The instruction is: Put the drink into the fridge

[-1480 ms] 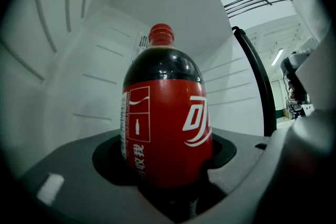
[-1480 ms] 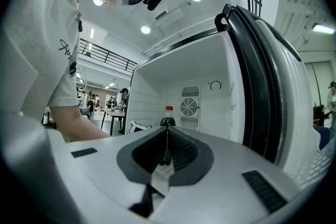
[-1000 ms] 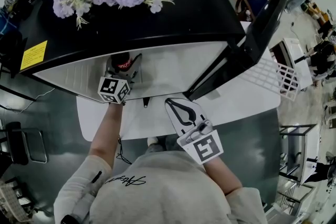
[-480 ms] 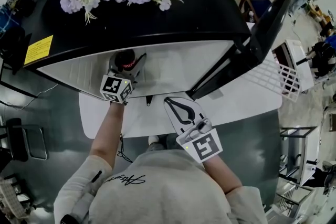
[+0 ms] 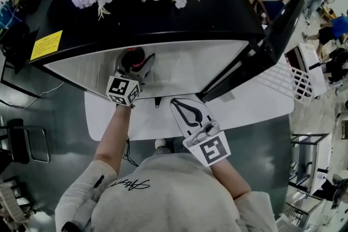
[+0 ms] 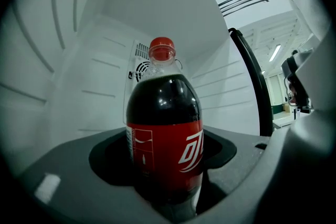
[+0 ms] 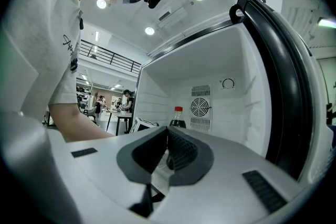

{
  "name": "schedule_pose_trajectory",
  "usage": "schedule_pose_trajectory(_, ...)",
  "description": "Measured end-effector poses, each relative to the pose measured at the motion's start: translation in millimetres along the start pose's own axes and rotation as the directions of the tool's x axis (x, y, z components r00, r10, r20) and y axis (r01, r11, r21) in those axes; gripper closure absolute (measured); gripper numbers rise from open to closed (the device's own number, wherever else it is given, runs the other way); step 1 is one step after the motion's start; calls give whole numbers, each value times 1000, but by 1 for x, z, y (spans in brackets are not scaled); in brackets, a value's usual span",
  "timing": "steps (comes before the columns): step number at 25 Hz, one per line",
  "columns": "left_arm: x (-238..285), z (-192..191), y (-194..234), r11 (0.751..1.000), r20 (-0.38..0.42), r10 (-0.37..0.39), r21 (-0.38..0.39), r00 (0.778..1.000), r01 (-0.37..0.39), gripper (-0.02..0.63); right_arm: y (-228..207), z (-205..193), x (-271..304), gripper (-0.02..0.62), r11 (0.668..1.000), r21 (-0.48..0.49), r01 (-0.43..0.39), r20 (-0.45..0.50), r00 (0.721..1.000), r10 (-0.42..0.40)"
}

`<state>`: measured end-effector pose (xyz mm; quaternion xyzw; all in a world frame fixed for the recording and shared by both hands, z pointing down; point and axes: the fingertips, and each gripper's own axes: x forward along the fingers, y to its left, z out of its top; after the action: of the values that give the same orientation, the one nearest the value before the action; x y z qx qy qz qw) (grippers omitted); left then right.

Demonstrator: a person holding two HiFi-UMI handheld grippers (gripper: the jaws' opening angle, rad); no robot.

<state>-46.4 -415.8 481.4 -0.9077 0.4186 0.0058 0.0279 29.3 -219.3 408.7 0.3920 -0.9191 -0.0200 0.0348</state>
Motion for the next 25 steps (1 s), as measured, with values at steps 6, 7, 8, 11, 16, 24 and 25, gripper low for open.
schedule_pose_trajectory(6,-12,4,0,1000,-1,11,-11,1000,-11,295,0,1,3,583,1000,8,9,7,1000,-9)
schedule_pose_trajectory(7,-14,5,-1,1000,-2,14,-10,1000,-14,295,-1,2,4,583,1000,9,13,11,1000,-13)
schedule_pose_trajectory(8,-17,6,0,1000,-3,18,-11,1000,-18,295,-2,3,4,583,1000,8,16,15,1000,-16)
schedule_pose_trajectory(11,-25,8,1,999,-2,34,-13,999,-34,295,-2,4,6,583,1000,-2,17,21,1000,-17)
schedule_pose_trajectory(16,-36,6,0,999,-15,51,-14,999,-51,295,1,6,11,583,1000,6,21,34,999,-21)
schedule_pose_trajectory(24,-55,9,-8,999,-20,44,-19,999,-45,295,1,9,11,583,999,4,35,46,998,-35)
schedule_pose_trajectory(25,-57,10,-9,999,-20,46,-21,999,-47,295,1,9,11,583,999,8,37,46,998,-38)
